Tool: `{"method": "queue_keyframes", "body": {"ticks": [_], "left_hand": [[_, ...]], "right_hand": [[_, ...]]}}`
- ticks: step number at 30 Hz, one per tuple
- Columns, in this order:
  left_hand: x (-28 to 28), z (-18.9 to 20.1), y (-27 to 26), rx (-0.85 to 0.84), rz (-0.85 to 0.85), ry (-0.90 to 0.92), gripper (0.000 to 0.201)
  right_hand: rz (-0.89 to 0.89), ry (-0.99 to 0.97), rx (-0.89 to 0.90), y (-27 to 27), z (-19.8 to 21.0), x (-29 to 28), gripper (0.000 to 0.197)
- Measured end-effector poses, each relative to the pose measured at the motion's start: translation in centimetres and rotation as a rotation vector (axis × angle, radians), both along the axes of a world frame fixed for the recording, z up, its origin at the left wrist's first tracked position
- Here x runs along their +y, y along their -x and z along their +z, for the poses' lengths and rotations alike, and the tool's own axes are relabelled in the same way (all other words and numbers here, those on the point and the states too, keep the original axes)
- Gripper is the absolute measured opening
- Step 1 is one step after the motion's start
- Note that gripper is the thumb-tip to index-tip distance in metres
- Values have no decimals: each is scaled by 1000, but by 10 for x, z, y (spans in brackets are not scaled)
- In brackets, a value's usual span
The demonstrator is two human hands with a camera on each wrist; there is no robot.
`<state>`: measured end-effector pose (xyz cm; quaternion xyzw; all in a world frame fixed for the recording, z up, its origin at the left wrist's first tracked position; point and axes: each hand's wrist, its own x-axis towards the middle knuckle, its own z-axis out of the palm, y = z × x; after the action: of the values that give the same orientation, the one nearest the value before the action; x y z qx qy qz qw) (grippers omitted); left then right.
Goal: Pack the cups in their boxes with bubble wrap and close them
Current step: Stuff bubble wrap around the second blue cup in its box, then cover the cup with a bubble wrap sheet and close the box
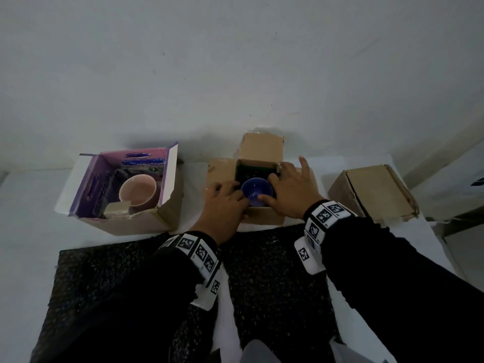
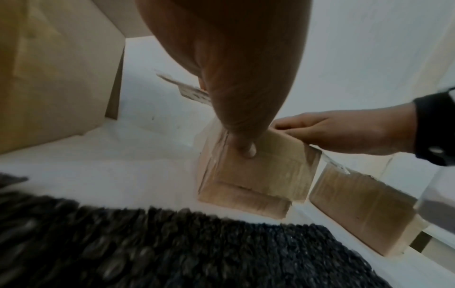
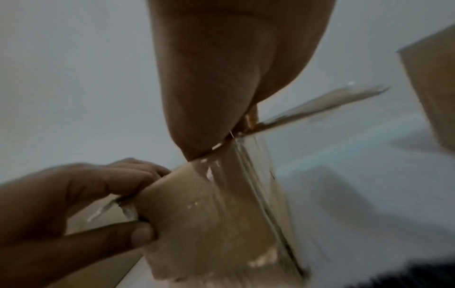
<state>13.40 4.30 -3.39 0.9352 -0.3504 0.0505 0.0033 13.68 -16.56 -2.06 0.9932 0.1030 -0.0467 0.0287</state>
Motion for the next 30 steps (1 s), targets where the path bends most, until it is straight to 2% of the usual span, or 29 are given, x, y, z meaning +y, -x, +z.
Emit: {"method": "queue_keyframes", "body": {"ticks": [6, 8, 10, 12, 15, 18, 20, 21, 24, 25, 27, 28, 29, 30], "left_hand": [[7, -13, 11, -60, 17, 150, 25], [7, -10, 20, -51, 9, 211, 32], [6, -8, 34, -45, 13, 236, 43], [6, -11, 50, -17, 18, 224, 51], [7, -20, 76, 41, -11, 181, 50], [11, -29, 96, 52, -25, 134, 47], [14, -31, 107, 69, -25, 143, 50], [16, -32, 111, 75, -25, 155, 51], [22, -28, 118, 123, -7, 236, 63], [24, -25, 119, 219, 12, 283, 72], [26, -16, 119, 556, 88, 412, 90], [27, -10, 119, 695, 117, 476, 93], [29, -4, 117, 748, 131, 529, 88], [30, 3, 114, 732, 138, 551, 75]], "right_hand": [[45, -367, -415, 66, -4, -7, 13], [78, -434, -385, 99, -13, -8, 9], [81, -457, -270, 127, -30, -10, 12], [-20, -387, -96, 150, -50, -9, 32], [-319, -268, 189, 174, -68, -8, 81], [-512, -280, 214, 177, -61, -2, 99], [-539, -277, 220, 176, -56, -1, 91], [-523, -315, 242, 176, -56, -2, 77], [-440, -675, 312, 183, -52, -6, 26], [-404, -778, 320, 185, -47, -6, 20], [-350, -915, 314, 186, -32, -5, 23], [-339, -983, 304, 186, -23, -5, 23], [-338, -1042, 293, 185, -13, -5, 25], [-334, -1100, 281, 183, -3, -5, 30]]}}
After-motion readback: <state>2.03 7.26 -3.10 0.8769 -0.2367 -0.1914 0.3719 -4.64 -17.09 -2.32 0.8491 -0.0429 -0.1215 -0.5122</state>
